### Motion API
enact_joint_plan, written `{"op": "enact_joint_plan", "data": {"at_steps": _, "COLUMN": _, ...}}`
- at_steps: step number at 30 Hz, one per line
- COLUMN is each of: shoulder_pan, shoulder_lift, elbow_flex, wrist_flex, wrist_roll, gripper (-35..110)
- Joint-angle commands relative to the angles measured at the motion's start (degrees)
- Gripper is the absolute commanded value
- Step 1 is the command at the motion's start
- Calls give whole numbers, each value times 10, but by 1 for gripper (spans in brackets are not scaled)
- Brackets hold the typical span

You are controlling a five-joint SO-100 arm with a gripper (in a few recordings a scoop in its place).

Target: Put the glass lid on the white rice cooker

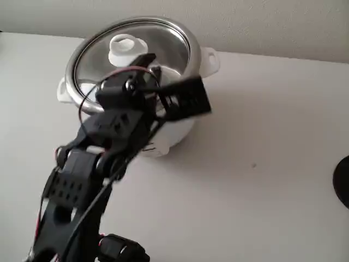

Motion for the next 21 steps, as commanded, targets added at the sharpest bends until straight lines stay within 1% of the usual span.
{"op": "enact_joint_plan", "data": {"at_steps": 1, "shoulder_pan": 62, "shoulder_lift": 96, "elbow_flex": 13, "wrist_flex": 64, "wrist_roll": 6, "gripper": 0}}
{"op": "enact_joint_plan", "data": {"at_steps": 5, "shoulder_pan": 99, "shoulder_lift": 172, "elbow_flex": 97, "wrist_flex": 121, "wrist_roll": 23, "gripper": 0}}
{"op": "enact_joint_plan", "data": {"at_steps": 9, "shoulder_pan": 114, "shoulder_lift": 301, "elbow_flex": 257, "wrist_flex": 155, "wrist_roll": 25, "gripper": 0}}
{"op": "enact_joint_plan", "data": {"at_steps": 11, "shoulder_pan": 112, "shoulder_lift": 406, "elbow_flex": 323, "wrist_flex": 222, "wrist_roll": 25, "gripper": 0}}
{"op": "enact_joint_plan", "data": {"at_steps": 12, "shoulder_pan": 110, "shoulder_lift": 401, "elbow_flex": 326, "wrist_flex": 258, "wrist_roll": 26, "gripper": 0}}
{"op": "enact_joint_plan", "data": {"at_steps": 14, "shoulder_pan": 117, "shoulder_lift": 404, "elbow_flex": 342, "wrist_flex": 296, "wrist_roll": 45, "gripper": 0}}
{"op": "enact_joint_plan", "data": {"at_steps": 17, "shoulder_pan": 113, "shoulder_lift": 404, "elbow_flex": 380, "wrist_flex": 306, "wrist_roll": 60, "gripper": 0}}
{"op": "enact_joint_plan", "data": {"at_steps": 21, "shoulder_pan": 49, "shoulder_lift": 404, "elbow_flex": 446, "wrist_flex": 331, "wrist_roll": 57, "gripper": 0}}
